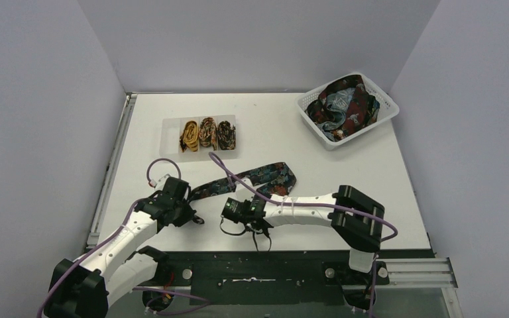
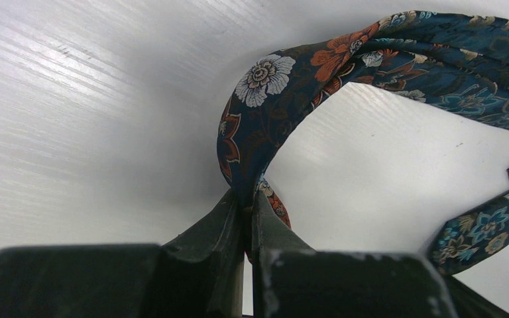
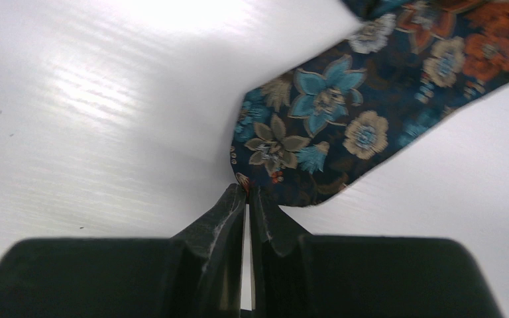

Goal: Roll the ties
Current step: Flatten out the tie at the center of the board.

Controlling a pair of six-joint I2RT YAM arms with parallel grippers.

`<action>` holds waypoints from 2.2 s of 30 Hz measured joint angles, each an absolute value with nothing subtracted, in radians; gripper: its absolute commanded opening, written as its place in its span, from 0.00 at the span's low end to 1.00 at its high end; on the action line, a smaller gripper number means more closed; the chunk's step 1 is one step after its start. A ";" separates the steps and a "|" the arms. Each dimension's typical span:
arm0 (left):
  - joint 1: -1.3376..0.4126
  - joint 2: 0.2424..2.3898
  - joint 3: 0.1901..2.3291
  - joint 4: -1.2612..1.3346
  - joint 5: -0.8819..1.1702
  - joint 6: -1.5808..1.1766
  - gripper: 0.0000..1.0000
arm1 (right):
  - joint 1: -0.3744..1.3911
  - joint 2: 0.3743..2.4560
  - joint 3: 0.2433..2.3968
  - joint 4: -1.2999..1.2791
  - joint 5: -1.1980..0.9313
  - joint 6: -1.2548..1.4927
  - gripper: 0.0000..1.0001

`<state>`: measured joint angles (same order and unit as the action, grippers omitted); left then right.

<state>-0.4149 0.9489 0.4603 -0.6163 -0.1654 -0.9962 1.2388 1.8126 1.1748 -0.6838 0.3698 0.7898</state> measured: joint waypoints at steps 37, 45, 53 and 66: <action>-0.396 0.998 0.468 -0.503 0.097 -0.876 0.00 | -0.040 1.089 0.794 -0.512 -0.200 0.487 0.73; -0.389 1.023 0.493 -0.505 0.130 -0.878 0.00 | 0.441 1.261 0.792 -0.456 -0.123 0.529 0.58; -0.382 1.029 0.519 -0.528 0.137 -0.878 0.00 | 0.778 1.437 0.864 -0.453 0.046 0.522 0.46; -0.324 1.005 0.560 -0.573 0.177 -0.879 0.00 | 0.925 1.708 1.069 -0.562 0.323 0.475 0.41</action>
